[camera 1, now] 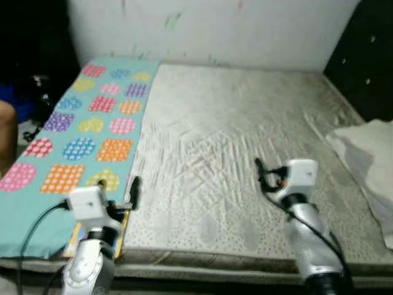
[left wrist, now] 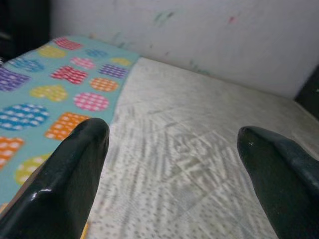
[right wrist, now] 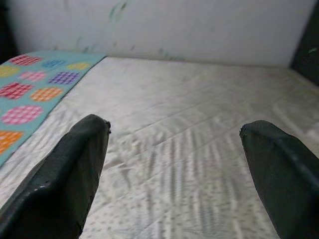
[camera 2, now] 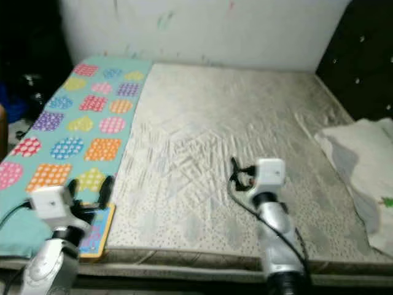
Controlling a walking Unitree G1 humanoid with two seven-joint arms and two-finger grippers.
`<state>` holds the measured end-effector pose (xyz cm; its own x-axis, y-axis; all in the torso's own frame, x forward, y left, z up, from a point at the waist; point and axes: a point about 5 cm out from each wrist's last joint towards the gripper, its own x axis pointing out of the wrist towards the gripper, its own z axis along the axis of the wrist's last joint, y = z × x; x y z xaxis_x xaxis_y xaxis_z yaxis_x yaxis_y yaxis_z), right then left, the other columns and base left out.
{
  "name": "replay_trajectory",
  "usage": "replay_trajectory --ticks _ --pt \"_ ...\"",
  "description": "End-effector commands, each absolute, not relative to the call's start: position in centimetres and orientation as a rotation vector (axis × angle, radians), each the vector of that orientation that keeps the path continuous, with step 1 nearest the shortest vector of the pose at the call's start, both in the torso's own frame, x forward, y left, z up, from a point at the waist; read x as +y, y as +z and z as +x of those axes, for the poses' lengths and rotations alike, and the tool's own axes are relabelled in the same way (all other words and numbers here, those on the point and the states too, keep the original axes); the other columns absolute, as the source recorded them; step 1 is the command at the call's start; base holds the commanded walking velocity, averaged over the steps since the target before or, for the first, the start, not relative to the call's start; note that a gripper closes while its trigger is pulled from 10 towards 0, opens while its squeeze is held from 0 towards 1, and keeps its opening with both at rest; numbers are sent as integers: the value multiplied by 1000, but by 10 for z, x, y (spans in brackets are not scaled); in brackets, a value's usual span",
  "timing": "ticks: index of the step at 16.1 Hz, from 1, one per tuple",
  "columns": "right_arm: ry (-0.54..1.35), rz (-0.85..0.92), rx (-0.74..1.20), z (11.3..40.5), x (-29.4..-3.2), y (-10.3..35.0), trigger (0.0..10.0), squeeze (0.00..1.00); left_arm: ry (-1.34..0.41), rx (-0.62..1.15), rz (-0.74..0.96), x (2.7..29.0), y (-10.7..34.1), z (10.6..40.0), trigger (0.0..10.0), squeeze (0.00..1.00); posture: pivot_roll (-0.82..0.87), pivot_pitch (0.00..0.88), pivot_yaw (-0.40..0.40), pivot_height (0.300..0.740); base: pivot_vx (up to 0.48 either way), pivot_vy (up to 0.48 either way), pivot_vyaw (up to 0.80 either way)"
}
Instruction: Clean up the room
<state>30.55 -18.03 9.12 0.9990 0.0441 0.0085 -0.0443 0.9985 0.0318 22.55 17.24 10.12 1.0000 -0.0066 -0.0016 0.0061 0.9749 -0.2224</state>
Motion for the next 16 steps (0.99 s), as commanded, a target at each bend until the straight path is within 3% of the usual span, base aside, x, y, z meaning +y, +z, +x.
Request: replay_trajectory --ticks 1,13,16 --pt "60 43 -24 307 -174 95 10000 0 9 2 -208 179 103 225 10000 0 23 28 -78 740 0 480 0" --pt "64 37 -21 308 -173 95 10000 0 14 4 -204 180 103 226 10000 0 23 27 -78 740 0 480 0" --pt "66 34 -17 308 -173 94 10000 0 11 -14 -193 179 104 226 10000 0 23 27 -79 740 0 0 0"
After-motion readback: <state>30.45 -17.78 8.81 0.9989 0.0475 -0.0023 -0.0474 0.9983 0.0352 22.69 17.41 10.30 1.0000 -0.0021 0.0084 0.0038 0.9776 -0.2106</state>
